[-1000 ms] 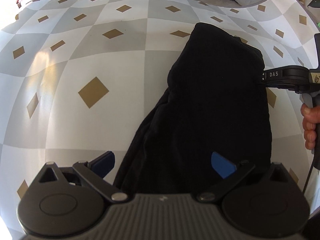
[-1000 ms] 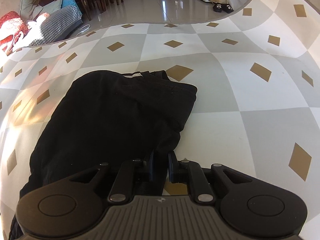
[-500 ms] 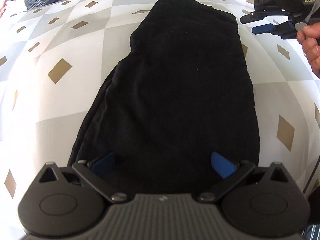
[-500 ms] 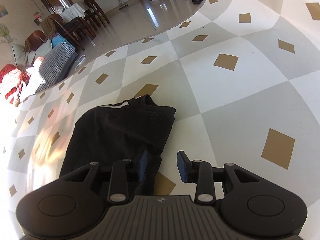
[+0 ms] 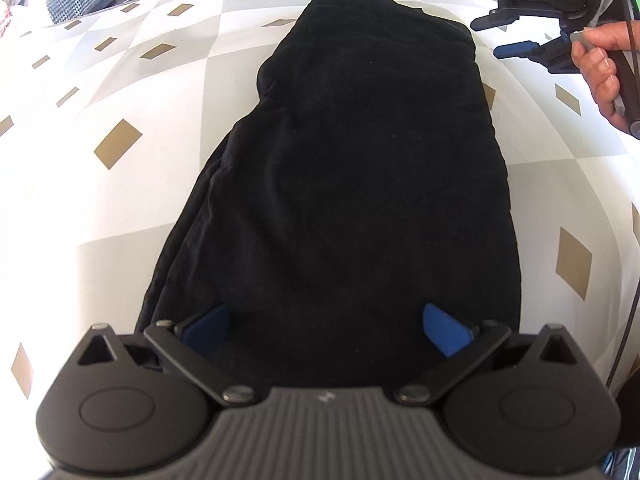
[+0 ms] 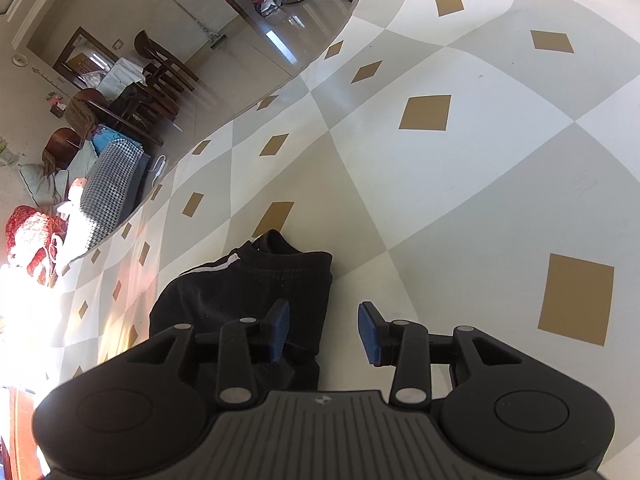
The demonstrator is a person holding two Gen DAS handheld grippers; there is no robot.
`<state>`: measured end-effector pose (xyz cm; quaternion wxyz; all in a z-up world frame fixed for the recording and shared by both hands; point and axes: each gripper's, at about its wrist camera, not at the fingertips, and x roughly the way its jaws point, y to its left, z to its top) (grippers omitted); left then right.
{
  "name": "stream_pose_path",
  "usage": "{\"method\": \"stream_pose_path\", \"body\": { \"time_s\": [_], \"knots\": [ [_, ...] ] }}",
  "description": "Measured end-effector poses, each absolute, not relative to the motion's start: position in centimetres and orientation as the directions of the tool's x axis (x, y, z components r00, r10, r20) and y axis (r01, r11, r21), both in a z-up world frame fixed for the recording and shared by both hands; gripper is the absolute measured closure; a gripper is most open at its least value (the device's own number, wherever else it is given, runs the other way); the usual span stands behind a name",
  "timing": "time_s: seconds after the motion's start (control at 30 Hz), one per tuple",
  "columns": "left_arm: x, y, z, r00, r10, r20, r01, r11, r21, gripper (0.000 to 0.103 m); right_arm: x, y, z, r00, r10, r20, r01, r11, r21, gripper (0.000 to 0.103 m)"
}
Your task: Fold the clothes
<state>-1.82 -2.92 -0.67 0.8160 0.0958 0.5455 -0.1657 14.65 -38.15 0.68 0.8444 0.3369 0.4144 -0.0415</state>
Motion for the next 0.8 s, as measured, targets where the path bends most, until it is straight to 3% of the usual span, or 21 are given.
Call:
{"method": "stream_pose_path", "body": {
  "time_s": [0.47,0.53,0.8],
  "knots": [
    [-3.0,-3.4,-0.3,0.362,-0.17,-0.917,0.386,0.922,-0.018,0.0,16.2,-37.4,-0.8,0.669,0.223,-0.709,0.366,0.731,0.576,0.066],
    [-3.5,-3.7,-0.1,0.363,-0.169,-0.916,0.389,0.921,-0.016,0.0,16.5,-37.3,-0.8,0.664,0.209,-0.718,0.374,0.738,0.561,0.083],
    [-6.4,-4.3,-0.1,0.367,-0.174,-0.914,0.404,0.915,-0.012,0.0,17.3,-37.5,-0.4,0.692,0.159,-0.704,0.389,0.74,0.549,0.098]
  ]
}}
